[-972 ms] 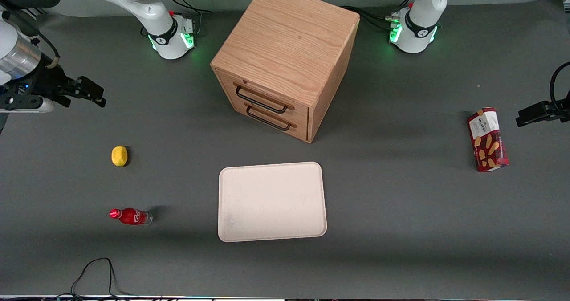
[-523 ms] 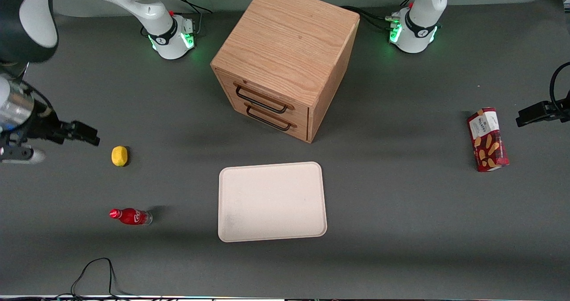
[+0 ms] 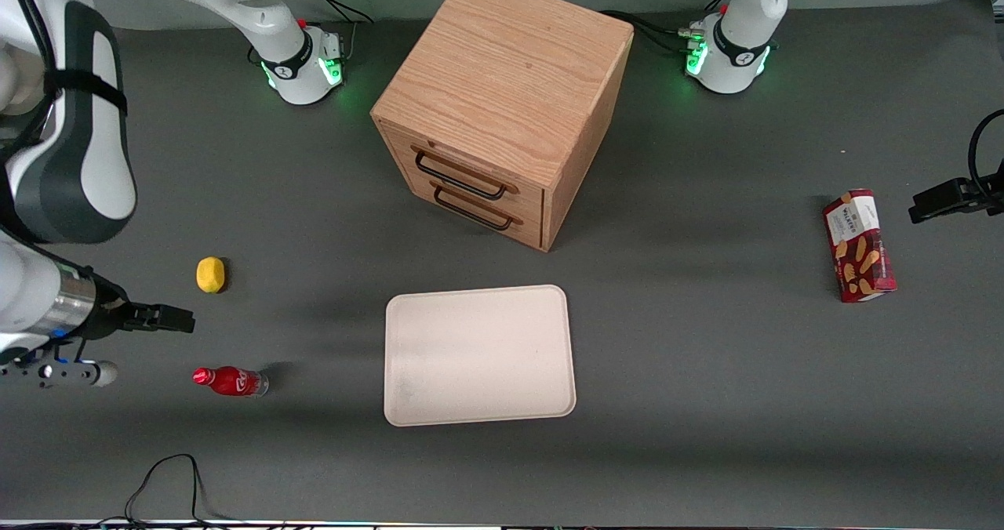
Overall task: Place coke bottle on tray
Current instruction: 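Move the open right gripper down over the small red Coca-Cola bottle, then close the right gripper on the bottle's neck and lift it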
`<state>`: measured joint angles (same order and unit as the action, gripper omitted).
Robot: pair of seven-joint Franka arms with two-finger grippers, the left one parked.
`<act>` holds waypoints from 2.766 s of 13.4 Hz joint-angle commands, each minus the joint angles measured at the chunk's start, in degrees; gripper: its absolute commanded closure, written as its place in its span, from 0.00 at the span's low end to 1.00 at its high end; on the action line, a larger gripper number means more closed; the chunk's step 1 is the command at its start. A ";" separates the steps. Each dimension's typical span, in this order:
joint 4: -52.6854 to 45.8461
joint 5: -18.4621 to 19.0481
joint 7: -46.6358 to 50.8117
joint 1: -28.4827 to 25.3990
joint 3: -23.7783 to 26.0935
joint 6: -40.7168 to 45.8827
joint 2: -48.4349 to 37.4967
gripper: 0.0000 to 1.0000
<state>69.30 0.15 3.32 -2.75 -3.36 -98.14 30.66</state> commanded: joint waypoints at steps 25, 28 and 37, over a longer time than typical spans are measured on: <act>6.99 -4.37 -7.98 1.08 -0.86 -22.18 9.25 1.00; 6.20 -3.67 -7.72 0.72 -0.77 -21.66 7.85 1.00; -16.28 -0.24 -6.93 -0.68 3.61 10.58 6.26 1.00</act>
<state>58.22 -1.06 -3.63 -3.07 -1.36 -92.33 36.11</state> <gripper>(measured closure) 0.670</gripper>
